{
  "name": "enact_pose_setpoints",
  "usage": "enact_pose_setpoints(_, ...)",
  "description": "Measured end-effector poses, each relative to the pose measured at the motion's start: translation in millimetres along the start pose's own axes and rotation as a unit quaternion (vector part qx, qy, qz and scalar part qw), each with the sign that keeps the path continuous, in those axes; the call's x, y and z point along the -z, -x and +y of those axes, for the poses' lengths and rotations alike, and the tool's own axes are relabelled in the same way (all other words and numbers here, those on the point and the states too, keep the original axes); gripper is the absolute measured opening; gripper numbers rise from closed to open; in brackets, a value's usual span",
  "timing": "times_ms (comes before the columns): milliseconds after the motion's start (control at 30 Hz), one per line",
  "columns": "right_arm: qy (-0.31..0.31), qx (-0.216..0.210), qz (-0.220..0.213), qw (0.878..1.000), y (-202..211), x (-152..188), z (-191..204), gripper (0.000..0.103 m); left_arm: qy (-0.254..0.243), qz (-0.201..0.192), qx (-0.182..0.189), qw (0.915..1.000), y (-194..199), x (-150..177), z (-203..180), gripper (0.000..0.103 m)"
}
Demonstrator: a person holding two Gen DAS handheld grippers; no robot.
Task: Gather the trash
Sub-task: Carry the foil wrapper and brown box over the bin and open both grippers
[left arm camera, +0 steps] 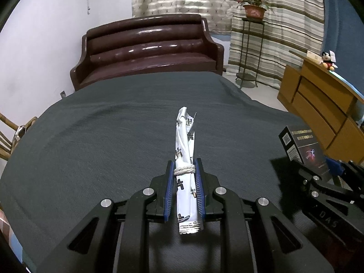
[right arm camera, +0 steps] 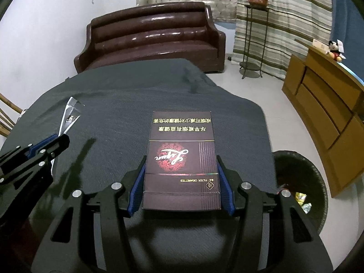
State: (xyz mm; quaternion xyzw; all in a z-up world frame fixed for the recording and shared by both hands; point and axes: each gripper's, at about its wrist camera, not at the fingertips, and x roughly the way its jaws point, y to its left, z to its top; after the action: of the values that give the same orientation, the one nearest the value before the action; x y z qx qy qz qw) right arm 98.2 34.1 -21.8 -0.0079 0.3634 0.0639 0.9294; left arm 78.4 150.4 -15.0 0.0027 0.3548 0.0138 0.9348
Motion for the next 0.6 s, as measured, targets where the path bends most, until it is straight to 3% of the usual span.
enact_pose_setpoints(600,-0.035,0.044,-0.037,0.998,50.2,24.2,-73.1,0.054,-0.051,-0.03,0.036,0.9976,27.3,7.3,-83.7,0.019)
